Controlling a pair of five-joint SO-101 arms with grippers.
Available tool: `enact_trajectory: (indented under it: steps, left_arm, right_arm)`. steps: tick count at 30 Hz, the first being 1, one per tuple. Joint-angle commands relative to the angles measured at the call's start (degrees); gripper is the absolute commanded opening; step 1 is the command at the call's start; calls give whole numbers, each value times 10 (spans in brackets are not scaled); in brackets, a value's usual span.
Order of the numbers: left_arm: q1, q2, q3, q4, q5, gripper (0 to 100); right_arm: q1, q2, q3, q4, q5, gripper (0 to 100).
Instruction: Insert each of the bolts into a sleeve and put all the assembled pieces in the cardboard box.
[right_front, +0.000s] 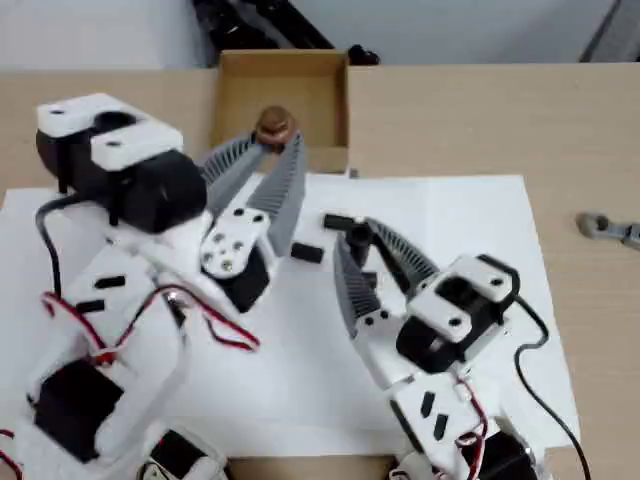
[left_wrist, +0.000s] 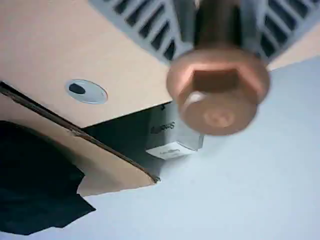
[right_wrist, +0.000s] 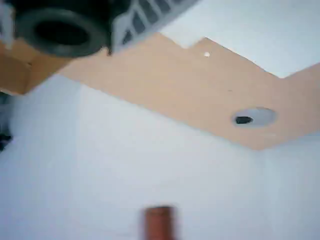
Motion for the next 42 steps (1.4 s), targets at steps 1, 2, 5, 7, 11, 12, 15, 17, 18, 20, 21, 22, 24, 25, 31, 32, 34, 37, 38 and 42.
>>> enact_trajectory:
  steps: [1,2,5,7,11,12,15,17,18,20,21,22,24,25,31,32,34,37,38,42]
  left_arm:
    - [8,53,-26,-28,12,5]
    - [10,64,-25,-30,13,5]
    - [37,82,-25,-27,13,5]
    - [55,82,-25,-15,13,5]
    - [61,81,-25,11,13,5]
    - [61,81,-25,15,14,5]
    - [62,64,-26,25,14,5]
    - [62,47,-26,29,14,5]
    - [62,41,-26,29,16,5]
    - [61,33,-26,37,32,5]
    - [61,32,-26,40,38,5]
    - [61,30,-26,45,41,5]
    - [61,29,-26,48,40,5]
    - [61,28,-26,48,40,5]
    - [61,30,-22,60,38,5]
    - [61,32,-22,66,38,5]
    - [53,34,-1,59,40,5]
    - [42,28,25,36,41,5]
    - [42,28,25,37,41,5]
    - [42,31,27,34,41,5]
  right_arm:
    - [-28,0,6,-19,4,2]
    - [-33,1,13,-21,4,2]
    - [-45,-2,34,-22,4,2]
    - [-46,-3,41,-24,4,2]
    - [-44,-3,44,-48,4,2]
    - [-44,-3,44,-48,4,2]
    - [-43,-3,44,-49,4,2]
    - [-42,-3,44,-51,4,2]
    - [-42,-3,44,-51,4,2]
    - [-42,-2,44,-51,4,2]
    - [-42,-2,44,-51,4,3]
    - [-40,-2,44,-51,4,3]
    - [-28,-1,44,-52,4,3]
    - [-22,-1,44,-52,4,3]
    - [-15,-3,43,-53,4,3]
    - [-15,-3,43,-53,4,3]
    - [-15,-3,43,-53,3,3]
    - [-15,-3,43,-53,3,3]
    - [-15,-3,43,-53,3,3]
    - [-15,-3,43,-53,3,3]
